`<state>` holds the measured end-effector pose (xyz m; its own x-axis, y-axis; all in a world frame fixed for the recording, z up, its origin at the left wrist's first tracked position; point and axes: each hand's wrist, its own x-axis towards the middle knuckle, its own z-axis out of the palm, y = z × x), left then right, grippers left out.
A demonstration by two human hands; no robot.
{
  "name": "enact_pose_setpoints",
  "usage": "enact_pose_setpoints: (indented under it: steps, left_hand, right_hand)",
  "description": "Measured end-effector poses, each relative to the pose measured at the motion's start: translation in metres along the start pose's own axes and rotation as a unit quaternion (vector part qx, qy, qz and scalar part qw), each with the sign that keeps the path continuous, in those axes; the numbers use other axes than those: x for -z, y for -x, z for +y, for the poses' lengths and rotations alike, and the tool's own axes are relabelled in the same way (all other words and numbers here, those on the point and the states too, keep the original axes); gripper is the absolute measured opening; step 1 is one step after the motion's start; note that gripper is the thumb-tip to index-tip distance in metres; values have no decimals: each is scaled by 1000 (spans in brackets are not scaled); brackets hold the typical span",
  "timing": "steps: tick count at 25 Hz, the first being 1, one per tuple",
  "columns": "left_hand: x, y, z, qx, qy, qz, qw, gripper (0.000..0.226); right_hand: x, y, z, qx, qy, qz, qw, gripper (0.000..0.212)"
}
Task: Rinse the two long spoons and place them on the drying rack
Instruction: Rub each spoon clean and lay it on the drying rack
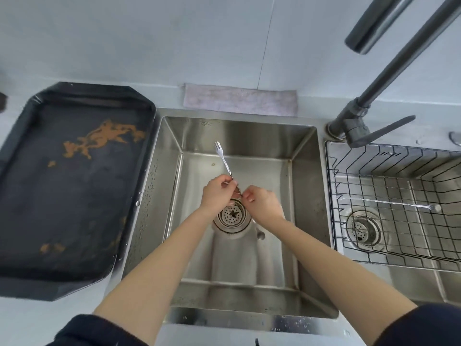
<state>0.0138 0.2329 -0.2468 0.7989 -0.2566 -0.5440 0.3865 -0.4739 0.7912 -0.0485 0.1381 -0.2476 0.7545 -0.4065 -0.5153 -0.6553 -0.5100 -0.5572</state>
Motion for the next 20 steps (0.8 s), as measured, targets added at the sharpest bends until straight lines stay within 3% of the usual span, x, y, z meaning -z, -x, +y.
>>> enact_pose_setpoints:
  steps: [4,20]
  left_hand:
    - [4,19,21,-39,23,-5,999,16]
    - [-16,98,94,-186,87,-3,979,10]
  right_hand:
    - [18,18,-9,47,8,34,998,22]
    - [104,83,-6,199,59,170,963,21]
